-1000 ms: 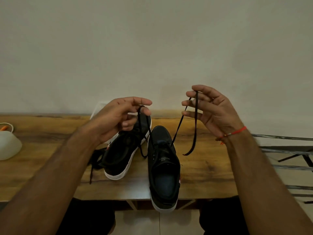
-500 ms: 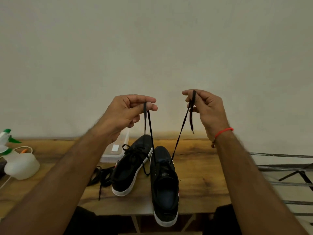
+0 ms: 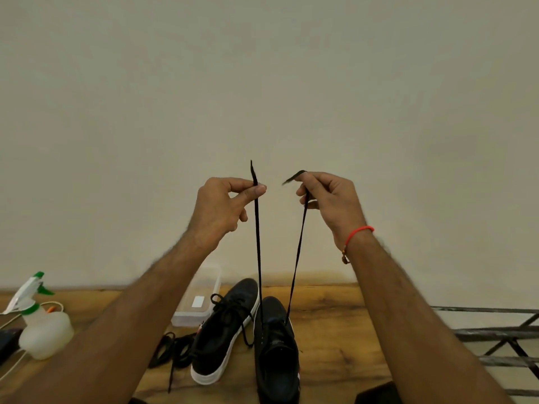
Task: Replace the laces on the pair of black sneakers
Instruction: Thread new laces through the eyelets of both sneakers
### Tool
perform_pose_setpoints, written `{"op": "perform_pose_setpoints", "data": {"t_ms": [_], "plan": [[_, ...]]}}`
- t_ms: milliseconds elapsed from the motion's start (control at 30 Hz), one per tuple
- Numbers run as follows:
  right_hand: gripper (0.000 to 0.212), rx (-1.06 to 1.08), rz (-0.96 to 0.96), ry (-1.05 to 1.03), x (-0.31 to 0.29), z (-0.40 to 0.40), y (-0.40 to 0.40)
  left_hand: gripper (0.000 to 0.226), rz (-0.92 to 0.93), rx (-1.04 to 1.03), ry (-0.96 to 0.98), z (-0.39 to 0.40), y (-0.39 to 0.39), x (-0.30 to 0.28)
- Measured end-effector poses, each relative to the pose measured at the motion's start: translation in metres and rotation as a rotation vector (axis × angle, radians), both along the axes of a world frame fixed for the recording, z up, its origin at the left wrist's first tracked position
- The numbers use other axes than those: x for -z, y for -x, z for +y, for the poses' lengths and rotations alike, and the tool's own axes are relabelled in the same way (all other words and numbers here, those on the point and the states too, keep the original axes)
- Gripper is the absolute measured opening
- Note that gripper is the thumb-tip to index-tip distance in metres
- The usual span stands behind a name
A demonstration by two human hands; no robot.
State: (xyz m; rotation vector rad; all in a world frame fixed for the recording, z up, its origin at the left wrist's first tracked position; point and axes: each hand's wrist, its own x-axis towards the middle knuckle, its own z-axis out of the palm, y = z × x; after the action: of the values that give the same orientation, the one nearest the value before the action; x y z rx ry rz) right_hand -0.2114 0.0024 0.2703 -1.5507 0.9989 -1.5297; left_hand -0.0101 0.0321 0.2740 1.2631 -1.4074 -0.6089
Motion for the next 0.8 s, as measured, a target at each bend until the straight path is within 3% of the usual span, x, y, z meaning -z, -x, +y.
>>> {"op": "perform_pose_setpoints", "data": {"t_ms": [433, 800], "plan": [[0.015, -0.055, -0.015, 0.048, -0.036, 0.013, -0.014, 0.015, 0.003, -0.046, 0.162, 0.006, 0.017, -0.049], [0.020, -0.004, 0.084, 0.081, -0.043, 0.017, -0.015, 0.010, 0.032, -0.042, 0.126, 0.002, 0.022, -0.054]]}}
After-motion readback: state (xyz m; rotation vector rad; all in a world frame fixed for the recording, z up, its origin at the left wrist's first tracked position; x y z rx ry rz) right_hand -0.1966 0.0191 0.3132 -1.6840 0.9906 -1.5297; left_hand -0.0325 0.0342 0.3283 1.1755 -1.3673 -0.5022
